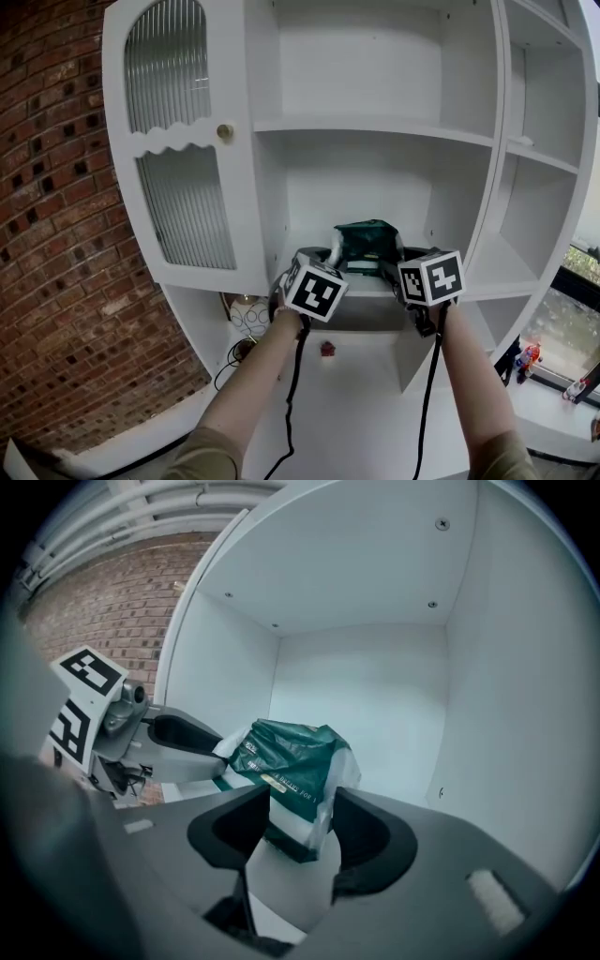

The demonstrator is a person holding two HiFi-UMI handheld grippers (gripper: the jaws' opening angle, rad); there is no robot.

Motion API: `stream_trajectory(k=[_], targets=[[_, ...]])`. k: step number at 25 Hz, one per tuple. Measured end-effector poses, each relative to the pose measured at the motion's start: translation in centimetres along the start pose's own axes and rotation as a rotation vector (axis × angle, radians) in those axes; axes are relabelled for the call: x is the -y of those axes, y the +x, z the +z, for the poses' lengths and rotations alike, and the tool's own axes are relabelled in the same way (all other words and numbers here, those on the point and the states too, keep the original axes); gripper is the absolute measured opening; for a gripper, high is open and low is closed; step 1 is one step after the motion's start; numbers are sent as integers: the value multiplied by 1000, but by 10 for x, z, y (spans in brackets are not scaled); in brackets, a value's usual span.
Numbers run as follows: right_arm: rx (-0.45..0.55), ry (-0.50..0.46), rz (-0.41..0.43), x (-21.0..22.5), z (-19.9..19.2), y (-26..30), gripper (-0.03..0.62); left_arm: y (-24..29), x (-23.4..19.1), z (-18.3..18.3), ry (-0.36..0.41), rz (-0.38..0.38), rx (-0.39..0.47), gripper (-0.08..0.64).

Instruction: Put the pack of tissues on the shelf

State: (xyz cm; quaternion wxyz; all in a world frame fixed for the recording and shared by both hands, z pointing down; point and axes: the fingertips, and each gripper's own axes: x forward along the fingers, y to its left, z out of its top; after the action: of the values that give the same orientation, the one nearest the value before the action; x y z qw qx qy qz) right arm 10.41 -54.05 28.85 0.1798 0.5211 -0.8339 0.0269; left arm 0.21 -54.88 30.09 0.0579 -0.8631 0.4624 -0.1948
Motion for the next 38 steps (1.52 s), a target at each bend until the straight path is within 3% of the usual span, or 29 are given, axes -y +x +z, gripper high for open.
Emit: stream_trajectory(k=[6,10,13,15,24,31,38], targets=[[-6,-24,-3,-4,-1,1,255,2,8,-3,7,-26,-19,210],[-30,-53,15,-13,-5,5,353,2,8,-1,5,-26,-12,239],[-43,-84,8,-17,-8,7,391,3,9,-1,0,-26,-8,266],[-40,-102,3,-18,-8,7,405,3,11,-1,-1,-32,-7,322],[21,-112,-5,-23,-3,6,463,2,9,2,-14,-33,10,322],[-3,-158,-45,-19,-10,7,500,2,10,2,-23,-37,14,322],[78,-72,-43,-15,0,-3,502,0,9,3,-10,-33,29,322]])
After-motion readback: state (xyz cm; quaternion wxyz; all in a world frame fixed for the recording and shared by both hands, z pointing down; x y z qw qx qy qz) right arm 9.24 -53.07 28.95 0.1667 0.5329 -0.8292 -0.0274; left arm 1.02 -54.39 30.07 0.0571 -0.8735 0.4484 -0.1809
